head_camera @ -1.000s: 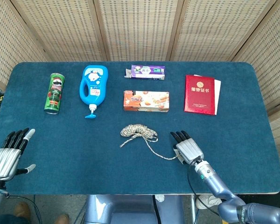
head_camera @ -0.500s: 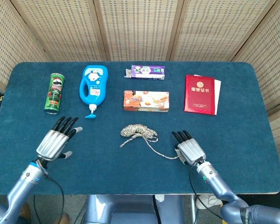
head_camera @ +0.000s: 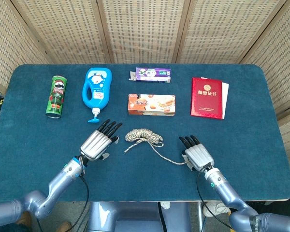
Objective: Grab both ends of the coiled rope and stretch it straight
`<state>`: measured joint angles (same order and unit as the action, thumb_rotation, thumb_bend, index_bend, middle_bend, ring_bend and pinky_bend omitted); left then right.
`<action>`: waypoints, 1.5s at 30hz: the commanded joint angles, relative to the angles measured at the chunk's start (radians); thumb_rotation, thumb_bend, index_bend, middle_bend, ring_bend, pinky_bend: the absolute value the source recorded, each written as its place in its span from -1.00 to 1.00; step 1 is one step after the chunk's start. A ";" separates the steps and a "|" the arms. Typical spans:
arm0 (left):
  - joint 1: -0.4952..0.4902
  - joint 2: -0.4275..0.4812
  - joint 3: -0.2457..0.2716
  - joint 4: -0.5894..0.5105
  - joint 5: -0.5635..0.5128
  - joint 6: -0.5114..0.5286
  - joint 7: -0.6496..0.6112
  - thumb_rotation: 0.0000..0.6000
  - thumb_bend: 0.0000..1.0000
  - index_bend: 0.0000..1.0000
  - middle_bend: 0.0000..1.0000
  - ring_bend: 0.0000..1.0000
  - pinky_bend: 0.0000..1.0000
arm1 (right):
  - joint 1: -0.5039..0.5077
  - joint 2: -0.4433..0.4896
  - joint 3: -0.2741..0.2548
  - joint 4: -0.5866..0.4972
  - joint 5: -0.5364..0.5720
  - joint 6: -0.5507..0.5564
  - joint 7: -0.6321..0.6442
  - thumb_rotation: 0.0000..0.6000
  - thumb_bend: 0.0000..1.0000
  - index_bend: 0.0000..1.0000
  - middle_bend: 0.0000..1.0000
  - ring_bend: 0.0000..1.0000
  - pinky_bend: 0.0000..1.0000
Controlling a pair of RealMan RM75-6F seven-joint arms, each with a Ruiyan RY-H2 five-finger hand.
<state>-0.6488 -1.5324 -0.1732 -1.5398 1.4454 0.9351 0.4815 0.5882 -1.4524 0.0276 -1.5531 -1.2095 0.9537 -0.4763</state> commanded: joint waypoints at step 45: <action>-0.189 -0.313 -0.082 0.163 -0.625 0.001 0.227 1.00 -0.55 0.09 -1.00 -1.00 -1.00 | -0.008 0.004 -0.013 0.008 0.007 -0.002 0.019 1.00 -0.22 0.21 -1.00 -1.00 -1.00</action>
<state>-0.8365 -1.8457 -0.2557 -1.3778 0.8222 0.9350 0.7090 0.5805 -1.4481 0.0146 -1.5445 -1.2024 0.9521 -0.4574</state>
